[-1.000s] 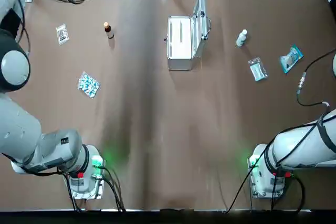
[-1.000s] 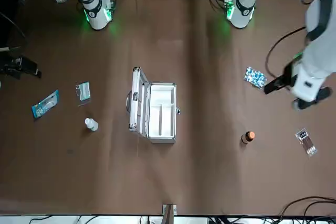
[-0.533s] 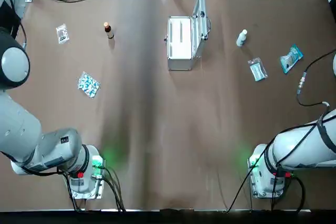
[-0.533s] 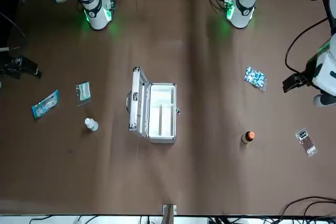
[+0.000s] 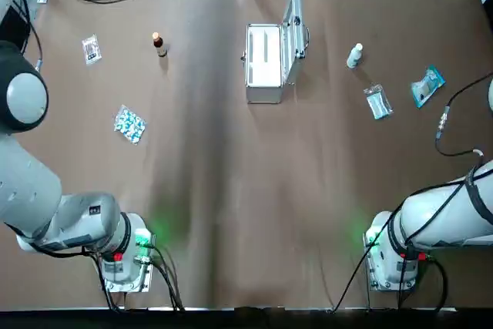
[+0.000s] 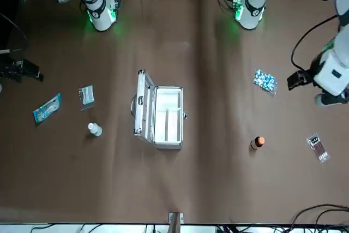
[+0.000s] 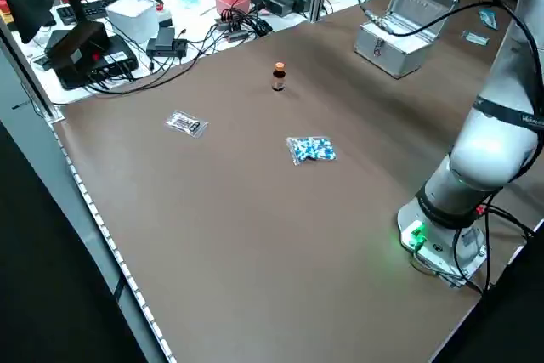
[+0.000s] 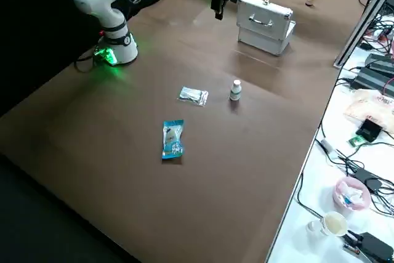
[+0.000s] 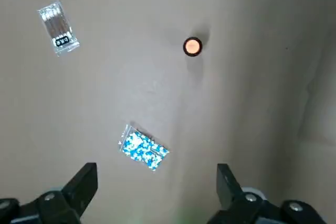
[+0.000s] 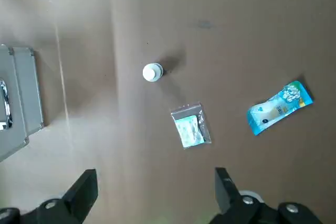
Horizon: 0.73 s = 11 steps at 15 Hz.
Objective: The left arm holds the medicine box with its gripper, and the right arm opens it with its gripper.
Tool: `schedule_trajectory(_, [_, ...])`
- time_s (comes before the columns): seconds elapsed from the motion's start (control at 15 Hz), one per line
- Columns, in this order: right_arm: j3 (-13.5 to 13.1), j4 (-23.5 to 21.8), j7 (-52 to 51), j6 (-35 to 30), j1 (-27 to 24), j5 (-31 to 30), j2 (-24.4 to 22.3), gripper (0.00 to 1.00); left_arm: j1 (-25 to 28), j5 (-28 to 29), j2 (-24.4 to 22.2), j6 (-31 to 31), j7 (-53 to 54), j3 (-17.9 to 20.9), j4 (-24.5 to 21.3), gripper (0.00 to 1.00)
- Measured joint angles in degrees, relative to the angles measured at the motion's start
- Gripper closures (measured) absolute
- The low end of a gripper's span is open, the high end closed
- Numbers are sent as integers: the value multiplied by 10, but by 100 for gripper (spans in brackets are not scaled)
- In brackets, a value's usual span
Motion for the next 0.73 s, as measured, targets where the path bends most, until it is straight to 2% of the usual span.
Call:
schedule_trajectory(0.13, [0, -1, 0, 0, 0, 0, 0, 1, -52, -23, -3, -2, 0, 52, 3, 0])
schedule_trajectory(0.27, [0, -2, 0, 0, 0, 0, 0, 1, -71, -41, -12, -3, 4, 85, 3, 0])
schedule_trajectory(0.73, [0, -3, 0, -1, 1, 0, 0, 1, -65, -45, -23, -8, 7, 103, 4, 0])
